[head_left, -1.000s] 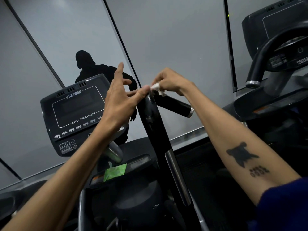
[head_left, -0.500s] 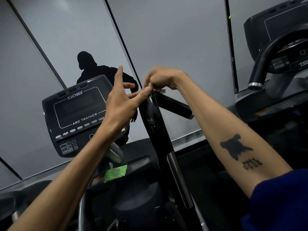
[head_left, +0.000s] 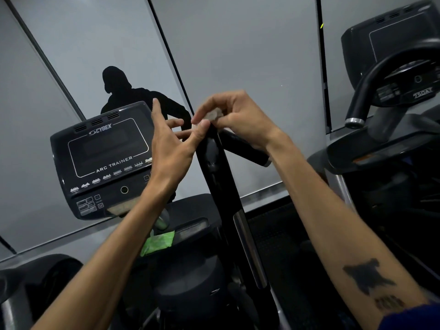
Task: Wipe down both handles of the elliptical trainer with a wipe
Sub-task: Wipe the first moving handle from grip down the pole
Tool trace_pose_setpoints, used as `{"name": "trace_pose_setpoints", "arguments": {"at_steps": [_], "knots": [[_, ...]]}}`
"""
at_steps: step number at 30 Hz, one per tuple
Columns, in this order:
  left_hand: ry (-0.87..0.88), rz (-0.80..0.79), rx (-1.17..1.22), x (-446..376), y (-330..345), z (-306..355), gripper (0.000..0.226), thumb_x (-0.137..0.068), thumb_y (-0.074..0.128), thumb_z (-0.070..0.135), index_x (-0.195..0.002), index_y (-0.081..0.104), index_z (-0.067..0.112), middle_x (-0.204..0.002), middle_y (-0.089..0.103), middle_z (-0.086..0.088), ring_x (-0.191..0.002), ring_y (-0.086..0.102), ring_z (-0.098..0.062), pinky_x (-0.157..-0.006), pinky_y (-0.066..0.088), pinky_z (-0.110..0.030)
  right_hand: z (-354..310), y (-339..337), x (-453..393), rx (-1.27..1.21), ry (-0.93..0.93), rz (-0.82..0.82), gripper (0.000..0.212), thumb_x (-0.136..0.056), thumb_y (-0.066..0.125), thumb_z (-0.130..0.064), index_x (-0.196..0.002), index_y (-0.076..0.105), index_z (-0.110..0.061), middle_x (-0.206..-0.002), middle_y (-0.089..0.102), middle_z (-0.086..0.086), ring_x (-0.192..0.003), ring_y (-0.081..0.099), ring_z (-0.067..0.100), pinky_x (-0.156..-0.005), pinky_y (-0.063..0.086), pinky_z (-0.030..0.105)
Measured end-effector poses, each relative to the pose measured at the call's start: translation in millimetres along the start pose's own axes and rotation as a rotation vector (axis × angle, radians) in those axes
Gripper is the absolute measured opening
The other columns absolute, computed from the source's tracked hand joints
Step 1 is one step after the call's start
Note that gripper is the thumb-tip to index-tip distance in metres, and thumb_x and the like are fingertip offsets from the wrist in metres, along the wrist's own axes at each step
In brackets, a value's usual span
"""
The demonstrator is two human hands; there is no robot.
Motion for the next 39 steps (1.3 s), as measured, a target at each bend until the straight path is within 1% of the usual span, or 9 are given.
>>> {"name": "trace_pose_setpoints", "arguments": {"at_steps": [3, 6, 8, 13, 16, 20, 24, 33, 39], "knots": [[-0.024, -0.018, 0.013, -1, -1, -4, 0.093, -0.087, 0.077, 0.044, -0.157, 0.021, 0.02, -0.122, 0.06, -0.005, -0.101, 0.069, -0.002, -0.096, 0.056, -0.037, 7, -16, 27, 0.092, -0.071, 0.214, 0.019, -0.087, 0.069, 0.004, -0.099, 0.078, -0.006, -0.099, 0.078, 0.006, -0.097, 0.075, 0.025, -0.088, 0.06, 0.036], [-0.057, -0.058, 0.046, -1, -1, -7, 0.076, -0.085, 0.079, 0.04, -0.146, 0.038, 0.021, -0.111, 0.068, -0.002, -0.105, 0.069, -0.017, -0.087, 0.059, -0.03, 13, -23, 34, 0.169, -0.002, 0.374, 0.016, -0.087, 0.075, -0.005, -0.1, 0.081, -0.012, -0.098, 0.078, 0.0, -0.093, 0.073, 0.012, -0.082, 0.056, 0.026], [-0.053, -0.069, 0.04, 1, -3, -5, 0.067, -0.088, 0.079, 0.035, -0.142, 0.042, 0.02, -0.106, 0.071, 0.001, -0.105, 0.069, -0.017, -0.07, 0.057, -0.022, 15, -17, 39, 0.067, 0.06, 0.358, 0.019, -0.089, 0.07, -0.002, -0.104, 0.08, -0.01, -0.108, 0.075, 0.002, -0.098, 0.072, 0.011, -0.08, 0.055, 0.019], [-0.061, -0.098, 0.056, 2, -2, -2, 0.063, -0.087, 0.079, 0.034, -0.138, 0.043, 0.026, -0.103, 0.073, 0.002, -0.104, 0.069, -0.016, -0.081, 0.058, -0.045, 27, -14, 57, -0.294, 0.076, 0.359, 0.024, -0.092, 0.061, 0.008, -0.109, 0.076, -0.001, -0.109, 0.077, 0.007, -0.105, 0.072, 0.016, -0.092, 0.057, 0.029], [-0.059, -0.095, 0.073, 1, -2, -5, 0.061, -0.085, 0.081, 0.036, -0.134, 0.046, 0.029, -0.101, 0.073, 0.003, -0.106, 0.069, -0.016, -0.097, 0.055, -0.048, 33, -14, 49, -0.266, 0.14, 0.424, 0.028, -0.088, 0.068, 0.009, -0.105, 0.074, -0.014, -0.094, 0.077, 0.002, -0.089, 0.072, 0.015, -0.085, 0.06, 0.034], [-0.054, -0.107, 0.073, 1, -1, -7, 0.059, -0.085, 0.081, 0.037, -0.133, 0.048, 0.029, -0.102, 0.074, 0.001, -0.105, 0.07, -0.015, -0.101, 0.054, -0.048, 41, -19, 30, -0.19, 0.251, 0.52, 0.009, -0.087, 0.076, -0.008, -0.092, 0.077, -0.015, -0.087, 0.077, 0.005, -0.08, 0.073, 0.016, -0.077, 0.061, 0.038], [-0.025, -0.11, 0.051, 2, -1, -6, 0.05, -0.086, 0.079, 0.039, -0.13, 0.057, 0.026, -0.101, 0.074, 0.003, -0.105, 0.069, -0.014, -0.102, 0.053, -0.048, 21, -13, 49, -0.146, 0.122, 0.484, 0.009, -0.086, 0.08, -0.01, -0.095, 0.081, -0.012, -0.086, 0.074, 0.005, -0.072, 0.066, 0.01, -0.064, 0.055, 0.023], [0.029, -0.146, 0.049, 7, 2, 1, 0.025, -0.092, 0.073, 0.033, -0.11, 0.071, 0.015, -0.101, 0.073, -0.002, -0.101, 0.069, -0.025, -0.093, 0.057, -0.045, 13, -13, 42, -0.013, 0.095, 0.536, 0.025, -0.09, 0.073, -0.007, -0.083, 0.074, -0.031, -0.085, 0.076, -0.001, -0.084, 0.075, 0.017, -0.081, 0.063, 0.044], [0.11, -0.09, -0.038, 13, 3, 10, 0.018, -0.098, 0.067, 0.03, -0.107, 0.07, 0.015, -0.1, 0.074, 0.005, -0.097, 0.069, -0.007, -0.088, 0.057, -0.033, 10, -13, 59, 0.018, 0.037, 0.477, 0.03, -0.092, 0.07, -0.003, -0.087, 0.074, -0.032, -0.083, 0.074, -0.007, -0.079, 0.071, 0.008, -0.076, 0.061, 0.03]]}}
Point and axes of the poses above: each hand's wrist, its own x-axis away from the middle knuckle, its own y-axis out of the palm, z = x × y, the point moved 9 cm from there along -x, towards the middle knuckle
